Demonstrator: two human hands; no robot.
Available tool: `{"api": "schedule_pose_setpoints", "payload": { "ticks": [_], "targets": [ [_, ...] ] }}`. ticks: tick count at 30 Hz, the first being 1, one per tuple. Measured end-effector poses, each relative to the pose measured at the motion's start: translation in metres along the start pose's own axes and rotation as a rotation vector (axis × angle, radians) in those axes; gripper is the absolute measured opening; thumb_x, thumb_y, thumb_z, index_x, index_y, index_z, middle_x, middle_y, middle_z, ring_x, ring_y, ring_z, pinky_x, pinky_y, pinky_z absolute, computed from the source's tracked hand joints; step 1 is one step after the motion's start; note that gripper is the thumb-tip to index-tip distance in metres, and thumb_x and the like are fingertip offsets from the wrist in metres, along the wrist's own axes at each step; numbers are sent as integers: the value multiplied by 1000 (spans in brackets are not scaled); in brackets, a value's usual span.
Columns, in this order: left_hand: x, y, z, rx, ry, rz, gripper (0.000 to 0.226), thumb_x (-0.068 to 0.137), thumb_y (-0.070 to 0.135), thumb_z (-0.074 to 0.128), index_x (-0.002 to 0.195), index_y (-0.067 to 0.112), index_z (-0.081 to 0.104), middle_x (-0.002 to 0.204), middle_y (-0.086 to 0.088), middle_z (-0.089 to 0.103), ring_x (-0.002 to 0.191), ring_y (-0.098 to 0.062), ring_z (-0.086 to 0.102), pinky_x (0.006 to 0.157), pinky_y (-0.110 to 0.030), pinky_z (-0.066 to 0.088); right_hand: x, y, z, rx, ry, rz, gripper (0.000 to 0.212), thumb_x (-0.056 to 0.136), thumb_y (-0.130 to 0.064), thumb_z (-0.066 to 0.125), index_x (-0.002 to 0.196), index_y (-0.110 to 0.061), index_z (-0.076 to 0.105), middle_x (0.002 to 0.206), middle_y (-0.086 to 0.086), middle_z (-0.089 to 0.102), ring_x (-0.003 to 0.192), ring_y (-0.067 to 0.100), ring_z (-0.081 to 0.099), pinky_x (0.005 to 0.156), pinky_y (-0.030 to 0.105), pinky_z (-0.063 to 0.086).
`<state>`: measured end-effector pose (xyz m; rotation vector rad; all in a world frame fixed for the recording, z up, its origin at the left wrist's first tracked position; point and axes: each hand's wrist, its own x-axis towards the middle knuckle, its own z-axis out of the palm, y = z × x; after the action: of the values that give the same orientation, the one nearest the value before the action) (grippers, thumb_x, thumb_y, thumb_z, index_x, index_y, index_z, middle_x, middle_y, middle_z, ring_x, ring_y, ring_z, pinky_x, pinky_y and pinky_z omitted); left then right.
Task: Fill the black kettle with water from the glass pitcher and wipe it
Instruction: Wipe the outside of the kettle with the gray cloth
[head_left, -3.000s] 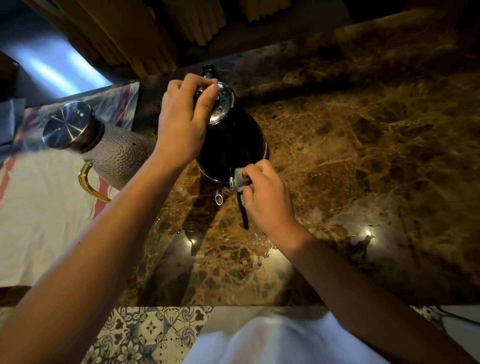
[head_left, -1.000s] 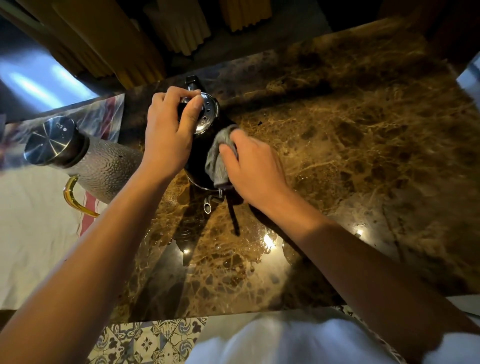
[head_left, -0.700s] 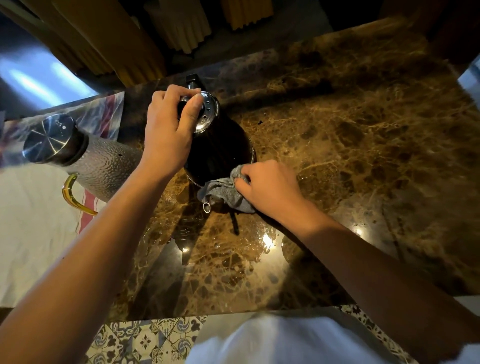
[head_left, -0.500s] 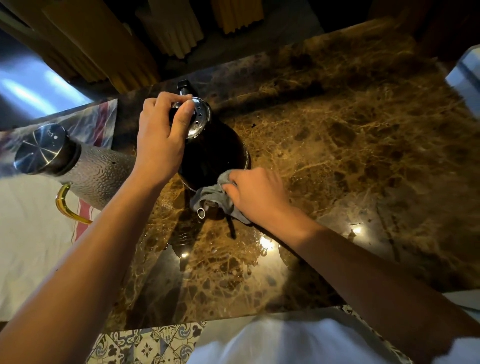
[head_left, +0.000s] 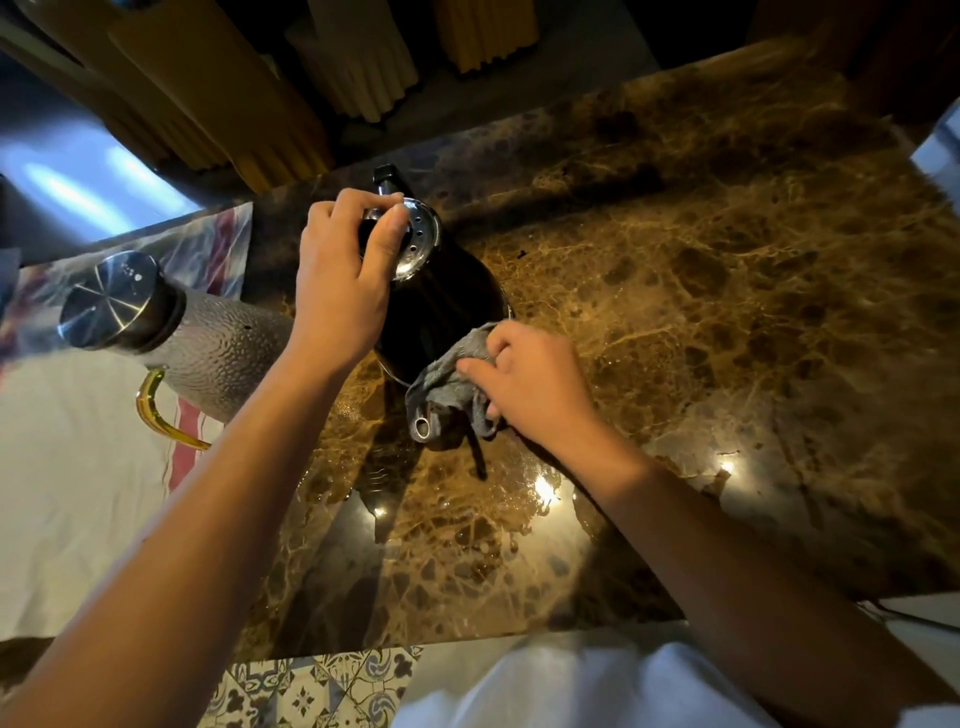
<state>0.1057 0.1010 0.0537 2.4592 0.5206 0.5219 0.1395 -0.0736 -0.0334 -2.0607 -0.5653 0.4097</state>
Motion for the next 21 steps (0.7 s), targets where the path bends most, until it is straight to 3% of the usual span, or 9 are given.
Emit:
{"api": "schedule_pose_setpoints", "payload": {
  "ticks": [2, 4, 7, 9, 11, 14, 18, 21],
  "targets": [
    [0, 0, 0, -11, -5, -5, 35, 108, 45, 44, 129, 22, 58, 120, 0, 51, 116, -18, 50, 99, -38, 43, 1, 2, -9, 260, 75, 52, 23, 95, -29, 74, 107, -23, 56, 66, 9, 69, 50, 13, 68, 54, 33, 56],
    [0, 0, 0, -25, -9, -18, 34, 108, 46, 45, 129, 23, 59, 121, 0, 51, 118, -19, 51, 100, -39, 44, 12, -3, -18, 375, 212, 35, 35, 97, -22, 72, 124, -29, 51, 70, 10, 70, 51, 13, 68, 51, 27, 54],
    [0, 0, 0, -29, -4, -23, 35, 107, 46, 45, 129, 22, 59, 123, -2, 52, 119, -20, 51, 99, -36, 42, 34, -12, -20, 294, 337, -90, 21, 100, -25, 66, 120, -26, 60, 78, 1, 67, 64, 13, 68, 61, 39, 61],
    [1, 0, 1, -21, -2, -13, 36, 107, 46, 45, 129, 21, 60, 121, -2, 53, 118, -20, 51, 97, -34, 41, 35, -13, -15, 185, 289, -135, 22, 100, -31, 65, 119, -20, 66, 97, -5, 64, 74, 10, 61, 74, 33, 58],
    [1, -1, 2, -23, 3, -13, 36, 107, 46, 45, 129, 22, 60, 120, -1, 52, 117, -19, 51, 96, -33, 41, 26, -5, -11, 152, 208, -148, 26, 97, -29, 68, 120, -19, 64, 106, -3, 60, 74, 10, 55, 74, 25, 49],
    [1, -1, 2, -26, 3, -7, 36, 107, 46, 45, 129, 22, 60, 119, -1, 51, 115, -18, 51, 95, -31, 41, 9, 14, -1, 112, 121, -90, 25, 92, -24, 75, 109, -20, 57, 92, -8, 58, 75, 10, 54, 70, 28, 49],
    [1, -1, 1, -32, 2, -6, 36, 107, 46, 44, 129, 21, 59, 119, -1, 52, 115, -17, 50, 96, -33, 40, -9, 23, 20, 8, 83, 19, 26, 88, -26, 79, 93, -24, 53, 73, -4, 61, 65, 19, 61, 64, 44, 57],
    [0, 0, 1, -25, 2, -11, 37, 108, 46, 44, 129, 20, 59, 120, -3, 52, 115, -17, 50, 95, -31, 40, -20, 13, 33, -19, 39, -19, 16, 92, -25, 75, 97, -25, 60, 72, -8, 58, 71, 23, 64, 68, 43, 56]
  ]
}}
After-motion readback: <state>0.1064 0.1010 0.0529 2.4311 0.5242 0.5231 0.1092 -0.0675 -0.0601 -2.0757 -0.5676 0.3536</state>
